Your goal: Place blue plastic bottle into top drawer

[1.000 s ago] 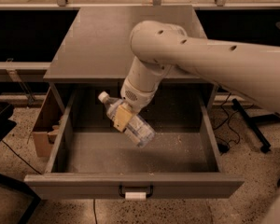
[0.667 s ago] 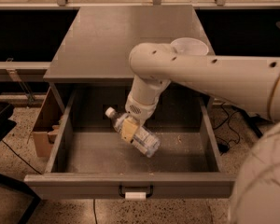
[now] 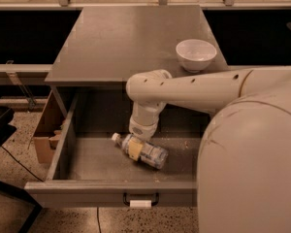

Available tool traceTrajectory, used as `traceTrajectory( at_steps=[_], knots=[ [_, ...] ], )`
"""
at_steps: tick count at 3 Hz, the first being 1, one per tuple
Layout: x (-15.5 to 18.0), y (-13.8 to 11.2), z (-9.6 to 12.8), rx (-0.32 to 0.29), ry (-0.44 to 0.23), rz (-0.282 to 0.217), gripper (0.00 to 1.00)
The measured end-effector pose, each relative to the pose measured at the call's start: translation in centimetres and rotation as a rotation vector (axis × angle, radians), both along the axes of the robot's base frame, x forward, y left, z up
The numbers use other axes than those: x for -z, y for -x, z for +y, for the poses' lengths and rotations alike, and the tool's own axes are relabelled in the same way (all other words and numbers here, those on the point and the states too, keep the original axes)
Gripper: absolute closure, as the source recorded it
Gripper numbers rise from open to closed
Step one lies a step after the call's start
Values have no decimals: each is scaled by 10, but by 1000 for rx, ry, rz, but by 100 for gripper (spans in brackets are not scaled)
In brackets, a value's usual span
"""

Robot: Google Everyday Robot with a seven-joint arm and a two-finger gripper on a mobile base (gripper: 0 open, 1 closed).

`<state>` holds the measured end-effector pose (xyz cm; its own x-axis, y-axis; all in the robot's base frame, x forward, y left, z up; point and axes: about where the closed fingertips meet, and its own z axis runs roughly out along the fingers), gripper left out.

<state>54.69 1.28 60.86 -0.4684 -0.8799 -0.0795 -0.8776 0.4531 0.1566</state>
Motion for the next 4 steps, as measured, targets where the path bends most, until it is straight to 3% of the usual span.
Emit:
traceTrajectory(
  at_steps=[1, 3, 4],
  knots=[
    [3, -1, 0, -1, 1, -2, 82],
    [3, -1, 0, -1, 1, -2, 35],
    [-4, -1, 0, -5, 5, -5, 4]
  ],
)
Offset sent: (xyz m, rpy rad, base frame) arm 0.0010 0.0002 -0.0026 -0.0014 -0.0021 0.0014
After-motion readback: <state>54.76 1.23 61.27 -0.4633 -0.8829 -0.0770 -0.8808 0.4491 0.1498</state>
